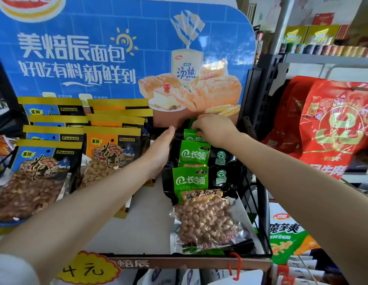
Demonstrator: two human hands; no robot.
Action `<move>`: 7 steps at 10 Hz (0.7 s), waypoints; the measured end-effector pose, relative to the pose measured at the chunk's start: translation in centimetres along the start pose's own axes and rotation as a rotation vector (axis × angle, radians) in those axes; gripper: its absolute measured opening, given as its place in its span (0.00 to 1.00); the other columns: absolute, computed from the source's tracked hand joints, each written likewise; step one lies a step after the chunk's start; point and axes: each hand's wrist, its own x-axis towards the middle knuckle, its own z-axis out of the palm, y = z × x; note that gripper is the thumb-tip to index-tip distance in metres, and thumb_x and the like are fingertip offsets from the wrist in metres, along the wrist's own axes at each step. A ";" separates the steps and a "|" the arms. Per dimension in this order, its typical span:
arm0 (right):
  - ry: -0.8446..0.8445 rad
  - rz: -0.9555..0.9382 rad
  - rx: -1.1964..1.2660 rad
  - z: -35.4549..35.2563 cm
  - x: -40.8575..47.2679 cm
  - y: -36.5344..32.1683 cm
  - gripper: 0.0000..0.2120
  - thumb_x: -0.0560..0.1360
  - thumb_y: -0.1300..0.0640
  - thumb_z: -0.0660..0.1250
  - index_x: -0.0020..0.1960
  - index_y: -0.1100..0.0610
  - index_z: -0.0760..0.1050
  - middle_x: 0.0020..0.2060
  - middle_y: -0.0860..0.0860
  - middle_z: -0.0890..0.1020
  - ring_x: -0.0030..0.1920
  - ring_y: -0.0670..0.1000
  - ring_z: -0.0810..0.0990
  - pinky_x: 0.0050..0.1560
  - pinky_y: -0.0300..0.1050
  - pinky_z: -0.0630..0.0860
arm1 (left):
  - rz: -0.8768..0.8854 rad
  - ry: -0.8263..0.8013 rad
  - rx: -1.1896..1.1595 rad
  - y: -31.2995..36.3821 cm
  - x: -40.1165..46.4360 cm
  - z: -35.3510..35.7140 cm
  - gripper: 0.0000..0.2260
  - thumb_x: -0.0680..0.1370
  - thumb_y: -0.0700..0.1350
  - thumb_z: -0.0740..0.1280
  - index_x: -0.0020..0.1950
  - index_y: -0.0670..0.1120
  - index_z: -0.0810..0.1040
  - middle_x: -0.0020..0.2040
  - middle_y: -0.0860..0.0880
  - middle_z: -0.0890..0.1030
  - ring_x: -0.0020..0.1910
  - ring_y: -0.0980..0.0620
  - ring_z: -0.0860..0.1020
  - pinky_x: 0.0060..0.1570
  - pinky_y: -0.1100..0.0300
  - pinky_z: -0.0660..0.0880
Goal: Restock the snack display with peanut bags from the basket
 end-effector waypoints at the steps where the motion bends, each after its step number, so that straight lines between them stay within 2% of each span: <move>1: 0.059 0.058 0.093 -0.3 -0.9 0.6 0.15 0.76 0.61 0.62 0.63 0.55 0.69 0.58 0.57 0.76 0.57 0.60 0.74 0.50 0.56 0.77 | 0.041 -0.015 0.111 -0.6 -0.3 -0.1 0.24 0.80 0.58 0.50 0.73 0.50 0.59 0.66 0.58 0.64 0.69 0.57 0.61 0.66 0.61 0.56; 2: 0.108 0.065 0.210 -0.4 -2.0 1.6 0.16 0.75 0.58 0.65 0.62 0.57 0.70 0.59 0.57 0.75 0.60 0.59 0.71 0.52 0.53 0.74 | 0.043 -0.026 0.113 -1.1 -0.7 -0.1 0.21 0.81 0.55 0.49 0.73 0.51 0.59 0.72 0.53 0.64 0.71 0.53 0.61 0.60 0.61 0.60; 3: 0.084 0.058 0.322 -0.3 -2.3 2.0 0.17 0.75 0.56 0.66 0.62 0.57 0.72 0.58 0.58 0.77 0.57 0.60 0.74 0.56 0.56 0.74 | 0.031 -0.024 0.094 -1.1 -1.0 -0.1 0.21 0.81 0.55 0.50 0.73 0.51 0.61 0.72 0.53 0.64 0.70 0.54 0.62 0.63 0.60 0.59; 4: 0.098 0.055 0.336 -0.5 -2.4 1.9 0.18 0.76 0.52 0.64 0.64 0.57 0.71 0.59 0.58 0.77 0.57 0.60 0.75 0.57 0.56 0.74 | 0.074 -0.031 0.131 -1.6 -1.5 -0.4 0.20 0.81 0.54 0.52 0.71 0.48 0.64 0.66 0.55 0.68 0.67 0.54 0.65 0.69 0.57 0.60; 5: 0.156 0.072 0.330 -1.1 -2.8 1.5 0.19 0.77 0.51 0.61 0.65 0.57 0.69 0.60 0.58 0.76 0.58 0.59 0.75 0.56 0.56 0.74 | 0.141 -0.041 0.230 -2.1 -2.6 -1.3 0.20 0.81 0.53 0.52 0.72 0.48 0.62 0.65 0.57 0.66 0.66 0.59 0.63 0.69 0.60 0.56; 6: 0.190 0.098 0.313 -2.0 -3.4 0.9 0.16 0.77 0.51 0.60 0.62 0.58 0.71 0.56 0.59 0.78 0.53 0.61 0.76 0.53 0.56 0.76 | 0.204 -0.024 0.408 -1.6 -3.4 -2.6 0.19 0.81 0.52 0.53 0.71 0.48 0.64 0.69 0.52 0.68 0.66 0.57 0.65 0.65 0.62 0.59; 7: 0.300 0.159 0.293 -2.6 -4.2 -0.3 0.14 0.78 0.51 0.59 0.58 0.59 0.73 0.52 0.60 0.79 0.50 0.62 0.77 0.49 0.57 0.77 | 0.289 0.014 0.568 -0.4 -4.8 -3.8 0.19 0.81 0.48 0.54 0.72 0.46 0.63 0.70 0.50 0.69 0.68 0.53 0.67 0.62 0.63 0.62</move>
